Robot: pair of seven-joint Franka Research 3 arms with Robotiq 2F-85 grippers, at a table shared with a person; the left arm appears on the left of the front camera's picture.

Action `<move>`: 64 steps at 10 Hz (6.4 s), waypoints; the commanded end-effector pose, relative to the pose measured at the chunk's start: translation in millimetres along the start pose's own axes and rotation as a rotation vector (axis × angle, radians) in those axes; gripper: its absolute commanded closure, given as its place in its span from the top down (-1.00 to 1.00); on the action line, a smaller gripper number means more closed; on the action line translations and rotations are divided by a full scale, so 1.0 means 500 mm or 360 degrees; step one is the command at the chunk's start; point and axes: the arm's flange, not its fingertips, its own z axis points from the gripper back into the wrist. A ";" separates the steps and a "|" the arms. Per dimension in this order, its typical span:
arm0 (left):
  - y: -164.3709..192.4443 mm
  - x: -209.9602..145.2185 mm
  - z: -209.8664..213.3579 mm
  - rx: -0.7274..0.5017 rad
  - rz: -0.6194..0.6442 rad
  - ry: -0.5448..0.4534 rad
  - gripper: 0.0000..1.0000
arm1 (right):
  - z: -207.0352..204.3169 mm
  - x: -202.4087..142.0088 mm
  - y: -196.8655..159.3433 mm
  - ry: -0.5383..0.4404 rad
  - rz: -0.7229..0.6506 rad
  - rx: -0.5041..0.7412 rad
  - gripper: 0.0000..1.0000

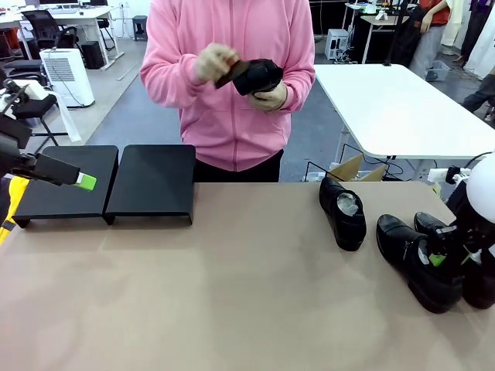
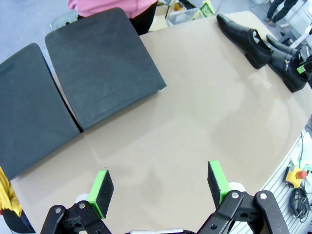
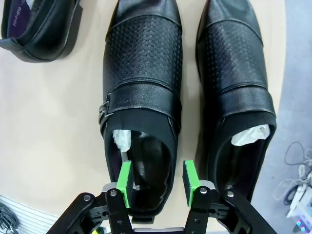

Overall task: Organize the shoes by placing them on the stand.
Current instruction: Pick up one Shoe and place it in the middle of the table, then place the Shoe from the middle of the table onto the Shoes Stand.

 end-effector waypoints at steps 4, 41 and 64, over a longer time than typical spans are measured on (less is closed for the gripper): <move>0.004 -0.001 0.003 -0.0015 -0.0019 0.0000 1.00 | -0.153 -0.274 0.012 -0.0014 0.0038 0.0022 0.10; 0.004 -0.001 0.003 -0.0015 -0.0019 0.0000 1.00 | 0.061 -0.256 0.683 -0.0189 -0.0120 0.0453 -1.00; -0.075 0.003 -0.015 0.0136 -0.0168 -0.0051 1.00 | 0.030 -0.221 0.635 -0.0111 -0.0098 0.0367 1.00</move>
